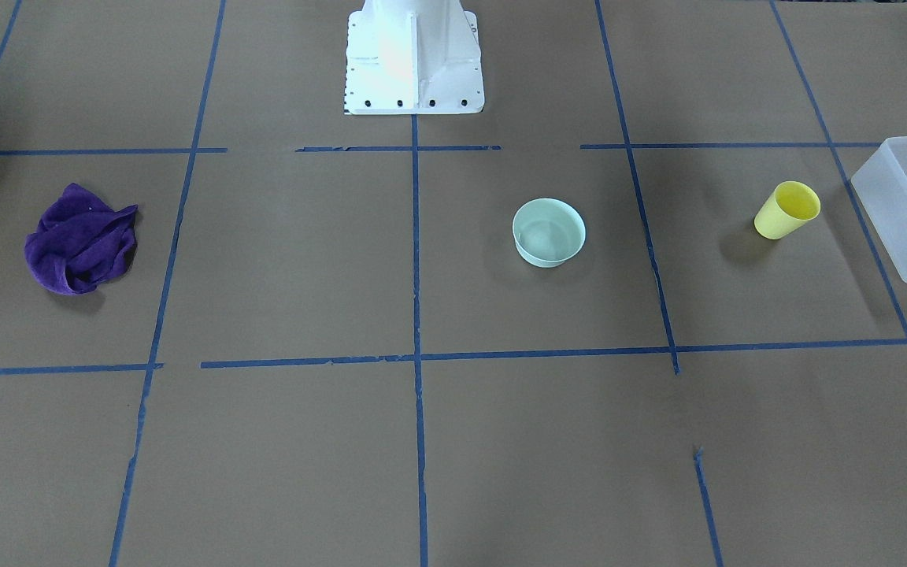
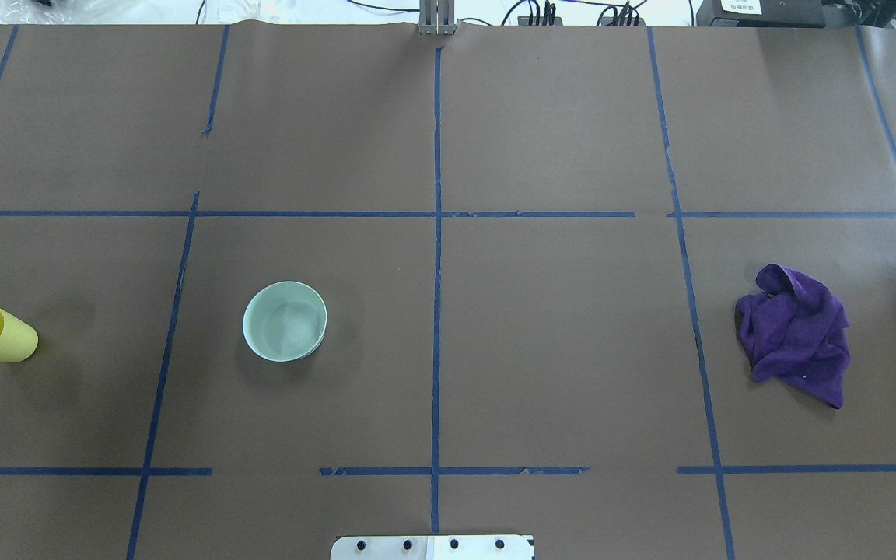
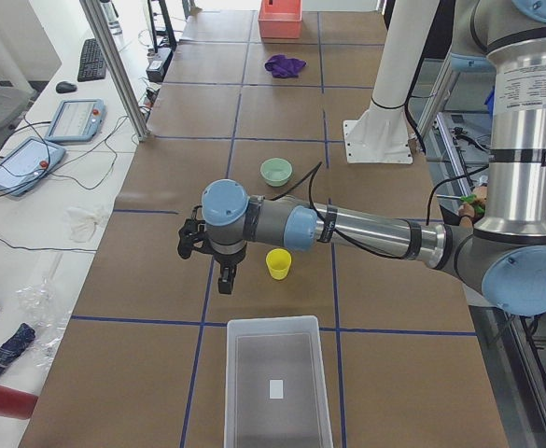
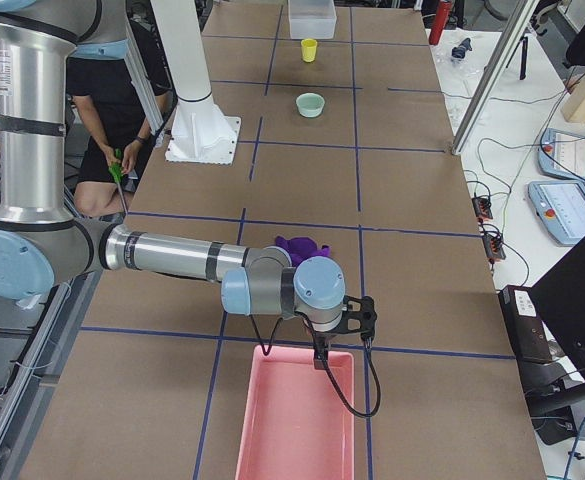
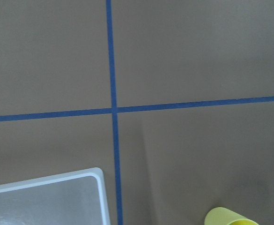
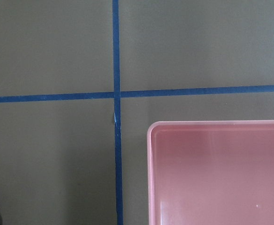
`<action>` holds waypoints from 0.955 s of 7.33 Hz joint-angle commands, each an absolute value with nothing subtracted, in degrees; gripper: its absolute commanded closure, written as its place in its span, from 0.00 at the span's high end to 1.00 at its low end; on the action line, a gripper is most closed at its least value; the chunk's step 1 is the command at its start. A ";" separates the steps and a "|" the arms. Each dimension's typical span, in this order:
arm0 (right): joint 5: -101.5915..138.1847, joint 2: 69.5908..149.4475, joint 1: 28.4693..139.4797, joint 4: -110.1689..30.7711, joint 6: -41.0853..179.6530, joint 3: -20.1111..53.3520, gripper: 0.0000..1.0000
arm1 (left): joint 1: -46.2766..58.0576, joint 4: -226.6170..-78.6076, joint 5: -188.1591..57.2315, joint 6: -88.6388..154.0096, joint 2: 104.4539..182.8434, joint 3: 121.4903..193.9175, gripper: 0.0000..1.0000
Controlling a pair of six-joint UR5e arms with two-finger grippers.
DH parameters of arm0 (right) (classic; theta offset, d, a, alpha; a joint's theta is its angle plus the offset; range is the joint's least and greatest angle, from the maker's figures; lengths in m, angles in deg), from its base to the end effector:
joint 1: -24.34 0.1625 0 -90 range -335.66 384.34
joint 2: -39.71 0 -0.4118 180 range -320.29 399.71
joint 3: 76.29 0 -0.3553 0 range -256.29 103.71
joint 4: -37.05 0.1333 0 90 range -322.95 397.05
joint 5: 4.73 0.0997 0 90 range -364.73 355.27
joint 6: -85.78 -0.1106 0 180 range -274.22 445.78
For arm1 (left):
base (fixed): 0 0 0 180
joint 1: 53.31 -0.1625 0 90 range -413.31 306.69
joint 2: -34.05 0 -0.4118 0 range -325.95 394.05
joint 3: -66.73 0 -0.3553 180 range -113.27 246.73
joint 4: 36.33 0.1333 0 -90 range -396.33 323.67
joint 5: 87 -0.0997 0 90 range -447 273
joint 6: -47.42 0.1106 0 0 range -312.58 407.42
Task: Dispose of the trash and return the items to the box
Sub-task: 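Reach the left gripper down to the yellow cup at the table edge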
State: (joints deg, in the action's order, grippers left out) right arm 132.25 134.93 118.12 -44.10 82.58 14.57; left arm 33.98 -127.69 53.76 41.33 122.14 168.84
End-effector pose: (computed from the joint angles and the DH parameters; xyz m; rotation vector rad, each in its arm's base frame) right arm 0.0802 -0.4177 0.6670 0.0781 -0.8194 0.0827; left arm -0.0264 -0.4494 0.5597 0.1200 0.8944 0.0344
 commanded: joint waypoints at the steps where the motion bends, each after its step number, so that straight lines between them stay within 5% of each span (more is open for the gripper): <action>1: 132.47 134.98 118.12 -44.08 82.45 15.38 1.00 | 29.15 -137.34 52.68 32.08 119.51 170.09 0.99; 7: 131.94 135.25 118.12 -44.16 82.45 15.65 1.00 | 13.50 -164.36 43.70 8.94 108.77 168.96 0.98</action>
State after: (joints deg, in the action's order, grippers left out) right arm 131.95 135.12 118.12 -44.09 82.44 15.64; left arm 16.03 -160.63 45.33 12.53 109.88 169.49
